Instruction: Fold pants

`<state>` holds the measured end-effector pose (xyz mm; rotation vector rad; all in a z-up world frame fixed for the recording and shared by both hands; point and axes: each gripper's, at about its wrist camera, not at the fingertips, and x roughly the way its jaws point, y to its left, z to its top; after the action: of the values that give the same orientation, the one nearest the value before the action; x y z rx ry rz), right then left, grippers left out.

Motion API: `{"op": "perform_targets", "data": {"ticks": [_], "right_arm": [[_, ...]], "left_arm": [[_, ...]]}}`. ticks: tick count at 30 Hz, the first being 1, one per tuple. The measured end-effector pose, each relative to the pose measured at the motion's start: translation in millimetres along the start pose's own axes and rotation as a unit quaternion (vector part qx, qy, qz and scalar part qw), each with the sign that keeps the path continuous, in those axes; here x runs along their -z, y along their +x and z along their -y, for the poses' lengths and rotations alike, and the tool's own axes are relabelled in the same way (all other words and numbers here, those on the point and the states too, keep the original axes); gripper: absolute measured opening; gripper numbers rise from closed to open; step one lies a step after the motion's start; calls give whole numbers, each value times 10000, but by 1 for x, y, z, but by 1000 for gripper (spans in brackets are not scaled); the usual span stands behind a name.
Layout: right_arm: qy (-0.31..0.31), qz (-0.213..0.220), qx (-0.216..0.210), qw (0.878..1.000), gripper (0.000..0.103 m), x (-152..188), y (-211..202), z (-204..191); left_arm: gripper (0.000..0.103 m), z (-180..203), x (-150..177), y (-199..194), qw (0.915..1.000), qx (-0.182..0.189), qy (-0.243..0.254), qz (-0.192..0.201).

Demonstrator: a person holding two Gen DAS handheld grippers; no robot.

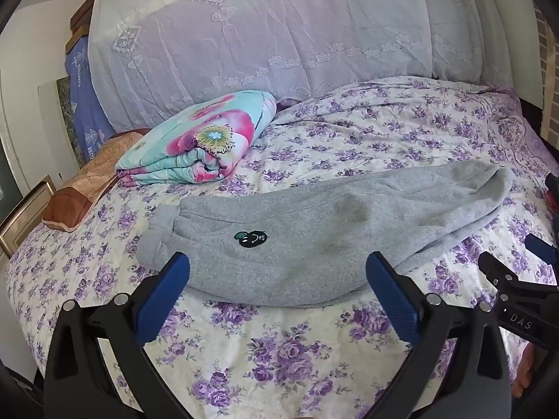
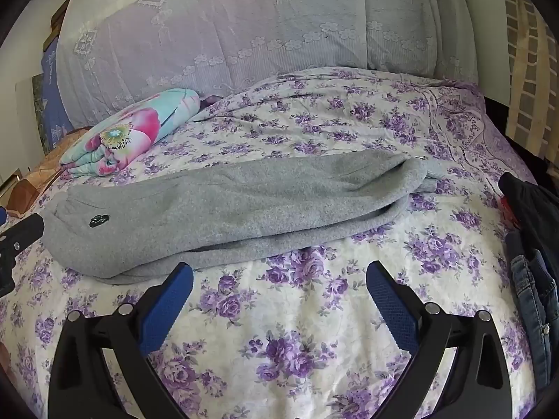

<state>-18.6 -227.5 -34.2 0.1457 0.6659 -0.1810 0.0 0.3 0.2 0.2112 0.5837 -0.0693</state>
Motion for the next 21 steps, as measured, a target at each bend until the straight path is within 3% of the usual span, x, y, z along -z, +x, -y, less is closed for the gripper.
{"op": "perform_targets", "data": {"ticks": [21], "right_arm": [[-50,-8,40,10000,99,0,0,0]], "left_arm": [[99,-3,0,0,10000,-11,-37,38]]}}
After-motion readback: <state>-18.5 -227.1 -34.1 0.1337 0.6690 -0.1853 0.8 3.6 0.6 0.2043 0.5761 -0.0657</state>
